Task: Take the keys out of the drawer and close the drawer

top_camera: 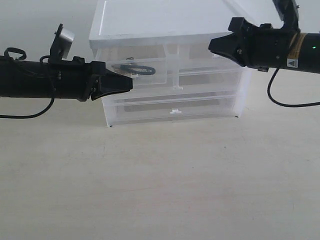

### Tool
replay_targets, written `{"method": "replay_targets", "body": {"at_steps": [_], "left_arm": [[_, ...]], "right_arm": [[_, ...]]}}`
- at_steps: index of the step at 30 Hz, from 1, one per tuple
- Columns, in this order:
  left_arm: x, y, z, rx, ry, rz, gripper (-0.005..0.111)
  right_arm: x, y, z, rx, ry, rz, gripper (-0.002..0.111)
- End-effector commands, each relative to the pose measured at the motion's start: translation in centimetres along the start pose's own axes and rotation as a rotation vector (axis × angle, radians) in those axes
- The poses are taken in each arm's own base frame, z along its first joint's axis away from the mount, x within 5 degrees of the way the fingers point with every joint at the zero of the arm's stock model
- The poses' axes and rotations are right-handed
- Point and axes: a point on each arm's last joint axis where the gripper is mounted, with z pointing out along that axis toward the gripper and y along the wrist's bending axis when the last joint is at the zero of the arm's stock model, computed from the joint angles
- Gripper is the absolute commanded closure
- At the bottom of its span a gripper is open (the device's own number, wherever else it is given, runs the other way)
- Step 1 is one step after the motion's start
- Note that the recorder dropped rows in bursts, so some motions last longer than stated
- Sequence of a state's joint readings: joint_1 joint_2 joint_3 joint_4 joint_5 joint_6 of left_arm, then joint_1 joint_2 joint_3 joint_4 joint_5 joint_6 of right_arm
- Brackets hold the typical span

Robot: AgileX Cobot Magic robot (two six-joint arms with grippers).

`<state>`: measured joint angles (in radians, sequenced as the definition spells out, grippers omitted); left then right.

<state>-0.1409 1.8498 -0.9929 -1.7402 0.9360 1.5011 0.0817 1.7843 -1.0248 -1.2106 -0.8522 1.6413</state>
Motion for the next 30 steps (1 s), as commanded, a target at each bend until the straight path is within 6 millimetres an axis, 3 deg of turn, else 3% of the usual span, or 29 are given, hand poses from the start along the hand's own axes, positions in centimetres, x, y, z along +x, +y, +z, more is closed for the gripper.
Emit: {"method": "replay_targets", "body": {"at_steps": [1, 7, 21, 30], "left_arm": [[-0.1, -0.9, 0.0, 0.04, -0.003, 0.027, 0.102], [-0.1, -0.9, 0.0, 0.04, -0.003, 0.027, 0.102], [-0.1, -0.9, -0.1, 0.04, -0.003, 0.032, 0.102], [-0.1, -1.0, -0.1, 0.047, -0.003, 0.034, 0.102]], "right_arm": [[1.0, 1.6, 1.7, 0.028, 0.026, -0.048, 0.108], [1.4, 3.2, 3.4, 0.059, -0.012, -0.1, 0.108], [-0.1, 3.2, 3.8, 0.14, -0.167, -0.085, 0.108], [0.6, 1.5, 5.0, 0.188, -0.208, -0.044, 0.108]]}}
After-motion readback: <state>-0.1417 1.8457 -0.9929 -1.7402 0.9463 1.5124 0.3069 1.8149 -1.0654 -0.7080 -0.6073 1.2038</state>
